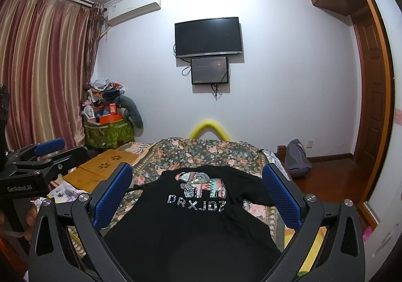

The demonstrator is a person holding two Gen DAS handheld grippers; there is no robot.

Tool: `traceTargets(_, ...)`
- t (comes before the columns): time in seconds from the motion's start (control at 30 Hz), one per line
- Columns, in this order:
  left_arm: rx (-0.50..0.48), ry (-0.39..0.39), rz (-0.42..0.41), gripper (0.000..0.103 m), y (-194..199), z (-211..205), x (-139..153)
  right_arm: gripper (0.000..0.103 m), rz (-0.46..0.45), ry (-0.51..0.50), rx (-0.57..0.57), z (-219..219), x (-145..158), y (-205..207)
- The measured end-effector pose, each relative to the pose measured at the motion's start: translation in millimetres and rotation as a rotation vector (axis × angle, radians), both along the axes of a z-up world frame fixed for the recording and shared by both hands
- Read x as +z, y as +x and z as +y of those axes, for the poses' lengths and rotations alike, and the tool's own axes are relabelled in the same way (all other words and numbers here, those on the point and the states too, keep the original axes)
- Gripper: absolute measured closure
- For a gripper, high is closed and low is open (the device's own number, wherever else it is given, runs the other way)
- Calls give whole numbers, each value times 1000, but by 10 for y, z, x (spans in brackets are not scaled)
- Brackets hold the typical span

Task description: Fold small clothes

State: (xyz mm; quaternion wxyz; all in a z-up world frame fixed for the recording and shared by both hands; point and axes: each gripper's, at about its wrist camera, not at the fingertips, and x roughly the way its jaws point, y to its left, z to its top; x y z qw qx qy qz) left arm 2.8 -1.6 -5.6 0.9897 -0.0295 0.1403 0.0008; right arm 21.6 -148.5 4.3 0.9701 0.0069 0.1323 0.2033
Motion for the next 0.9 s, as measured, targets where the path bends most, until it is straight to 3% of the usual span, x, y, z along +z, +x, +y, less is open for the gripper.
traceTargets(0.9,4,1,0,0,-6,22,-5,0,5,6,-10,-43,26,-33)
